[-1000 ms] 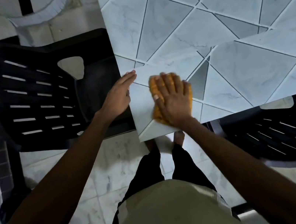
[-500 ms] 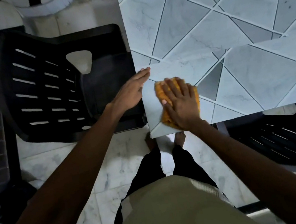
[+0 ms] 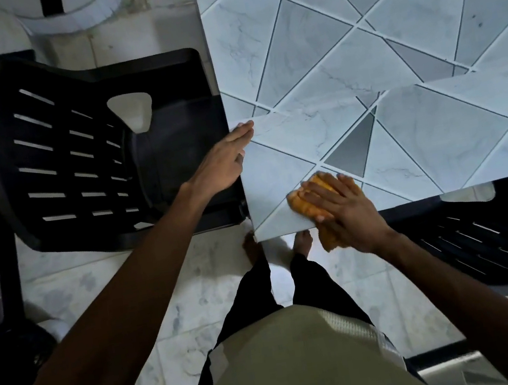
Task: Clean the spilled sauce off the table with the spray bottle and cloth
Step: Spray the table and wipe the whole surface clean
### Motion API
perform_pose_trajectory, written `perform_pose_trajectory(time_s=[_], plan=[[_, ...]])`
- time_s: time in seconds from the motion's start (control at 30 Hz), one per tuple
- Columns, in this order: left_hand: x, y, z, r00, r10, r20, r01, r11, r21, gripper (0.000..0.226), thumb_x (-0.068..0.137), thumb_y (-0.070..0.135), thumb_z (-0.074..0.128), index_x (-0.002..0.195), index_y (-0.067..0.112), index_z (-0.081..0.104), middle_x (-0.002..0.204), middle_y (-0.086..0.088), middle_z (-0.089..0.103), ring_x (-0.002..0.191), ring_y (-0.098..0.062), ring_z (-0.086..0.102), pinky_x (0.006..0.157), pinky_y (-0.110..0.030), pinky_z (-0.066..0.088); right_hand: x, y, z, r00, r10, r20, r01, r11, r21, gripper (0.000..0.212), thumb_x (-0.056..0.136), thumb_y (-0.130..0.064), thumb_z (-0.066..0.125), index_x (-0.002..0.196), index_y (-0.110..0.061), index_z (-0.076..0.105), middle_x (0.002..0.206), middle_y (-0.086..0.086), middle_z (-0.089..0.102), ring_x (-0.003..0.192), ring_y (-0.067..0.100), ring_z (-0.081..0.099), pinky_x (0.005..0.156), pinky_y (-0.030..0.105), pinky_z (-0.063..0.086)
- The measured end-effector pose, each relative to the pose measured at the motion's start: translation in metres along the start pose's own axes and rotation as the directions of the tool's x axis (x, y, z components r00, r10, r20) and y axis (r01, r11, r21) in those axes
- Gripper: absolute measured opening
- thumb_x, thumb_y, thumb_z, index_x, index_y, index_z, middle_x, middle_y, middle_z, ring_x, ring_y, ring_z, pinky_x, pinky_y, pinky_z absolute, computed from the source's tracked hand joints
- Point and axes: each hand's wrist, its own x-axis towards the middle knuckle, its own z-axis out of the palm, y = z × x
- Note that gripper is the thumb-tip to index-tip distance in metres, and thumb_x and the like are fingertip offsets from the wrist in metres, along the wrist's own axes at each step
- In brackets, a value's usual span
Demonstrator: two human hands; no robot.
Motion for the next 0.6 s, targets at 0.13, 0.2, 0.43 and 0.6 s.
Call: perform_pose_trajectory(time_s=[0.13,0.2,0.43,0.6], plan=[[0.0,0.004,0.007,0.999,-0.03,-0.027,0.03,0.999,-0.017,0.054,0.099,-0.003,0.044,0.15,0.008,0.035,0.161,0.007,0.025,0.148,-0.003,0.014,0.114,-0.007,0.006,0.04,-0.04,0.004,0.972,0.212,-0.104,-0.202,0.975,0.096,0.055,0.102,-0.044,0.03,0.155,-0.03,0.034,0.164,-0.006,0.028,0.154,0.029,0.014,0.121,0.057,0.014],[0.001,0.007,0.011,0.997,-0.06,-0.047,0.058,0.997,-0.05,0.052,0.098,-0.001,0.046,0.149,0.008,0.038,0.16,0.007,0.027,0.148,-0.005,0.016,0.118,-0.013,0.01,0.054,-0.069,0.013,0.983,0.147,-0.108,-0.138,0.986,0.094,0.057,0.098,-0.04,0.037,0.154,-0.028,0.037,0.163,-0.002,0.031,0.153,0.034,0.018,0.121,0.059,0.014],[0.014,0.031,0.03,0.951,-0.194,-0.24,0.189,0.981,-0.041,0.047,0.094,0.008,0.056,0.14,0.001,0.05,0.153,-0.007,0.041,0.146,-0.02,0.031,0.121,-0.028,0.018,-0.011,-0.004,0.014,0.99,-0.122,-0.074,0.128,0.989,0.073,0.063,0.09,-0.031,0.057,0.151,-0.031,0.042,0.163,-0.01,0.031,0.154,0.024,0.019,0.122,0.052,0.015],[0.005,0.063,0.071,0.967,-0.169,-0.193,0.203,0.964,0.174,0.075,0.089,0.039,0.064,0.153,0.02,0.031,0.164,-0.001,0.014,0.152,-0.023,0.005,0.122,-0.045,0.0,-0.098,0.133,-0.019,0.966,0.253,-0.047,-0.239,0.951,0.194,0.052,0.102,-0.041,0.035,0.154,-0.039,0.033,0.164,-0.01,0.027,0.155,0.02,0.013,0.119,0.057,0.019]])
